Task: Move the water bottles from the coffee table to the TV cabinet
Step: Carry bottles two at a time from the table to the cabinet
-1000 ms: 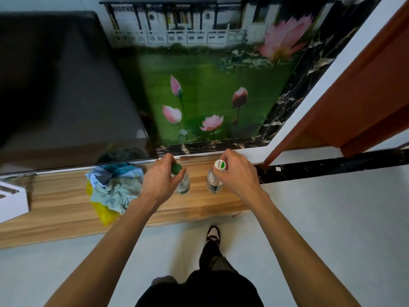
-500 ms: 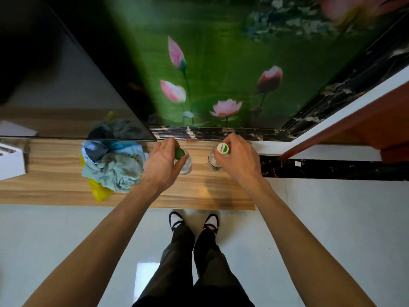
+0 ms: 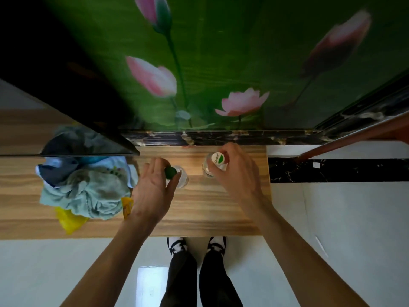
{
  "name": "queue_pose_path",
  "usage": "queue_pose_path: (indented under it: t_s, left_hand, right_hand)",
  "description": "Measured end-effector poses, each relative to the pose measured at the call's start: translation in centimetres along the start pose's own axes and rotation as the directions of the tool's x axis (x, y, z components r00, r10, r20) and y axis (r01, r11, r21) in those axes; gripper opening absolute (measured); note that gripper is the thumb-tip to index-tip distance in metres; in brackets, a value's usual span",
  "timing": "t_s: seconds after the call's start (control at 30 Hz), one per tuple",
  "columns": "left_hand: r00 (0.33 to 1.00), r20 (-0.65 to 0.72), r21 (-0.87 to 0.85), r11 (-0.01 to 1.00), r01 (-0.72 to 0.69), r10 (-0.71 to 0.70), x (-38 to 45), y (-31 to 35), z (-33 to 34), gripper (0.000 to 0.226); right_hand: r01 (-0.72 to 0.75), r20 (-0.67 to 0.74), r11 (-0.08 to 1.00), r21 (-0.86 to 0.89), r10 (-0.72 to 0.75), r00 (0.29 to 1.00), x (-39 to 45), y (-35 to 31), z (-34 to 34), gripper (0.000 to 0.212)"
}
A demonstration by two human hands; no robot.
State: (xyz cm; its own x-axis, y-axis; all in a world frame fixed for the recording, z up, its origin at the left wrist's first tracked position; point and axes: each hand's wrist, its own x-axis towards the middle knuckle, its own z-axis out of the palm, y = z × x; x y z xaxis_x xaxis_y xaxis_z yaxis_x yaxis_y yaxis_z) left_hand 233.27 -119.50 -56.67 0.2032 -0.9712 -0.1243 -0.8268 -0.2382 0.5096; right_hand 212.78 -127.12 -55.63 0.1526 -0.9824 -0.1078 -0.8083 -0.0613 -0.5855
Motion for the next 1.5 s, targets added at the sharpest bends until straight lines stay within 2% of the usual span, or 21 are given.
queue_pose_path:
  t_s: [0.2, 0.53, 0.77, 1.37, 1.5]
  left_hand:
    - [0.998, -0.043, 0.01, 0.999, 0.038, -0.037, 2.4, -3.3, 3.5, 0.024]
    - [0.999, -0.053, 0.062, 0.998, 0.009, -0.006, 4.6, -6.1, 7.0, 0.026]
    - [0.999, 0.053, 0.107, 0.994, 0.005, -0.011, 4.9, -6.3, 8.4, 0.027]
    - [1.0, 0.01, 0.105, 0.994, 0.018, -0.019, 7.0, -6.9, 8.5, 0.029]
    - [1.0, 0.002, 0.111, 0.994, 0.008, -0.008, 7.5, -7.1, 8.2, 0.029]
  right_hand:
    - [0.009, 0.028, 1.0, -0.018, -0.008, 1.0, 1.5, 1.3, 4.0, 0.03]
    - [0.02, 0.104, 0.995, -0.097, -0.01, 0.994, 2.6, 2.2, 8.0, 0.031]
    - [0.025, 0.214, 0.992, -0.127, 0.002, 0.977, 2.3, 3.2, 10.0, 0.035]
    - [0.128, 0.203, 0.99, -0.065, -0.113, 0.973, 3.9, 0.6, 12.8, 0.041]
    - [0.111, 0.193, 0.993, -0.048, -0.099, 0.976, 4.6, -0.1, 13.4, 0.046]
